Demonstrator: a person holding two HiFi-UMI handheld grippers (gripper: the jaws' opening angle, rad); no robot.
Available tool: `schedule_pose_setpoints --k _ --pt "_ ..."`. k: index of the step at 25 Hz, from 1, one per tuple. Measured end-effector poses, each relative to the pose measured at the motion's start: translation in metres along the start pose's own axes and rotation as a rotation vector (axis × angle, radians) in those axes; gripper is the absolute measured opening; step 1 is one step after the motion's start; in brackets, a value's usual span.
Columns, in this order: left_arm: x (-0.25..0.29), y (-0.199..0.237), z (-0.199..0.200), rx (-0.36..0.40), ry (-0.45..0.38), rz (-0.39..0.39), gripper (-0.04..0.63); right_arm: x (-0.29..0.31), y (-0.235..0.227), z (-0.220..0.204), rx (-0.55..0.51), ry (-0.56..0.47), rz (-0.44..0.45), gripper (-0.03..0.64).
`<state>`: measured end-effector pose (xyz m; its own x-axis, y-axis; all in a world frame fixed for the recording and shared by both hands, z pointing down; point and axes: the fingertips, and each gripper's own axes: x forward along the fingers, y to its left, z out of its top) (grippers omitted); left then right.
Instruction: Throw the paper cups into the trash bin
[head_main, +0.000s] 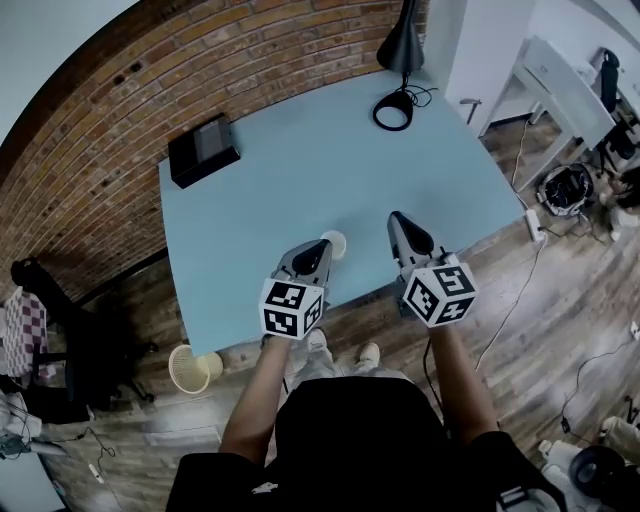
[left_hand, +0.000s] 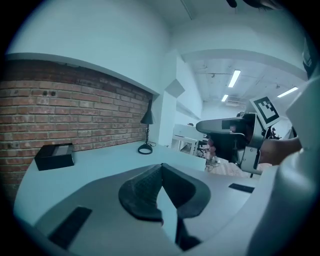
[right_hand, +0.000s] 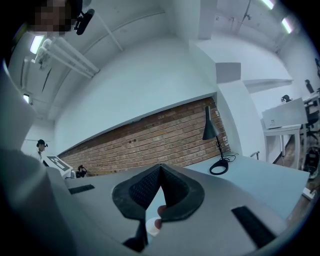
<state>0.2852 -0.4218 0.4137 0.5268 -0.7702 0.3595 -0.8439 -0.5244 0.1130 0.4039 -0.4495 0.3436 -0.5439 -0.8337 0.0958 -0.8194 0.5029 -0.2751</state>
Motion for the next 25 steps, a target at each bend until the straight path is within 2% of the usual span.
schedule_pose_setpoints --k 7,10,14,17,21,25 --pt "0.023 0.013 -0.035 0.063 0.132 -0.121 0.016 0.013 -0.008 -0.009 0.015 0.008 -0.098 -0.005" --pt "0.036 0.020 -0.051 0.118 0.191 -0.162 0.099 0.020 -0.012 -0.015 0.027 0.016 -0.144 -0.005" --pt "0.050 0.025 -0.063 0.203 0.222 -0.211 0.202 0.028 -0.017 -0.021 0.033 0.028 -0.202 -0.005" --pt "0.060 0.023 -0.083 0.307 0.256 -0.280 0.216 0.034 -0.021 -0.023 0.031 0.036 -0.237 -0.005" --pt "0.068 0.012 -0.106 0.498 0.307 -0.370 0.216 0.037 -0.029 -0.026 0.033 0.046 -0.281 -0.005" --pt "0.078 0.011 -0.126 0.611 0.370 -0.409 0.224 0.039 -0.036 -0.031 0.039 0.059 -0.316 -0.005"
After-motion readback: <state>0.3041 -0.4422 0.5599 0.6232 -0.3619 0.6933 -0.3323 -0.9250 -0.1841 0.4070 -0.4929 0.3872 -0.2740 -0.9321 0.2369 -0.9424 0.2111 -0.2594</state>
